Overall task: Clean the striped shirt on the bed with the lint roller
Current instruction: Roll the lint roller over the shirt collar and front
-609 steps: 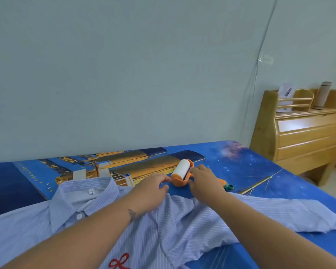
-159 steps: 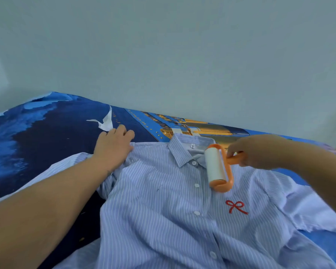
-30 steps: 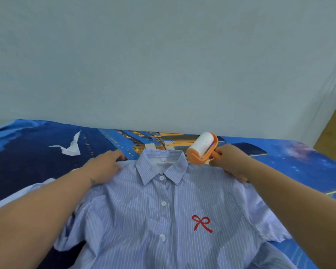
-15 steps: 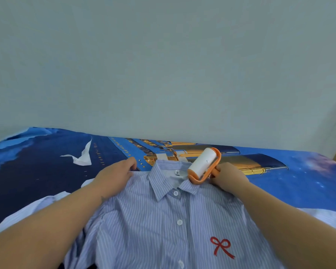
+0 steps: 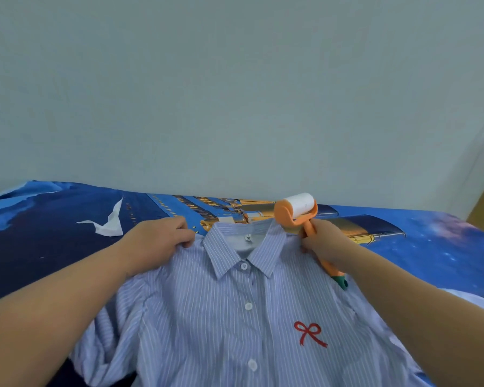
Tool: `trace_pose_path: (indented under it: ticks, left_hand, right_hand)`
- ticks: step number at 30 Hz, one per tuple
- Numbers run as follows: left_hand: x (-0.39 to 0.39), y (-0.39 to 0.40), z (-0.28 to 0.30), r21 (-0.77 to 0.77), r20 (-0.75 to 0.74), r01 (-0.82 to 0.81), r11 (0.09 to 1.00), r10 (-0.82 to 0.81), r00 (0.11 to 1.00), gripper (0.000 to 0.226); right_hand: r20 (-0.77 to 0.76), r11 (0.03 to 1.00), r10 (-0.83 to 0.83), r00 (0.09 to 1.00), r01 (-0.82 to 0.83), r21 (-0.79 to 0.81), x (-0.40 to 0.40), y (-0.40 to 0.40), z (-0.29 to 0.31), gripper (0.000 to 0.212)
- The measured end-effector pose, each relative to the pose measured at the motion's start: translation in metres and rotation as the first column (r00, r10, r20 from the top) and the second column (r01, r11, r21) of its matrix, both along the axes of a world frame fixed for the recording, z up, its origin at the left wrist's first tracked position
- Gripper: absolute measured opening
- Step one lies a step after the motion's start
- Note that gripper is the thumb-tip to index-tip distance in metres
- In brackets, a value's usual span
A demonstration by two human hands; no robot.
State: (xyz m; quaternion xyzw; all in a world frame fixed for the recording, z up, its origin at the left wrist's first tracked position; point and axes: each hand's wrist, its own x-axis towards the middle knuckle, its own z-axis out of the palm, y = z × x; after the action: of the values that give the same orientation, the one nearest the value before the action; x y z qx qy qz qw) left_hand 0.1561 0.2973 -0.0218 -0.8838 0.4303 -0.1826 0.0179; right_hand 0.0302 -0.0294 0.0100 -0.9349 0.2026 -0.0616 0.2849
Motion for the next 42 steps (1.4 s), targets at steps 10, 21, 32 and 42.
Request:
trace_pose_path:
  ticks: [10,21,32,42]
  left_hand:
    - [0.011,-0.014,0.015,0.336,0.257,-0.234,0.913,0.15,0.955,0.07]
    - [0.05,-0.04,0.022,0.455,0.263,-0.297,0.84,0.192,0.946,0.069]
    - [0.072,-0.036,0.005,0.538,0.304,-0.267,0.8,0.111,0.946,0.07]
    - [0.015,-0.067,0.042,0.207,-0.206,-0.135,0.969,0.178,0.962,0.037]
  right_hand:
    - [0.068,0.977,0.079,0.995,-0.064,-0.206,0.016,-0.018,-0.003,0.016]
    - [0.013,0.936,0.09,0.996,-0.08,-0.342,0.076,-0.035,-0.006,0.011]
    - [-0.056,0.928,0.098,0.994,-0.112,-0.357,0.089,-0.046,-0.021,0.01]
    - [-0.019,0.947,0.232,0.972,-0.231,-0.223,0.03,-0.029,0.036,0.022]
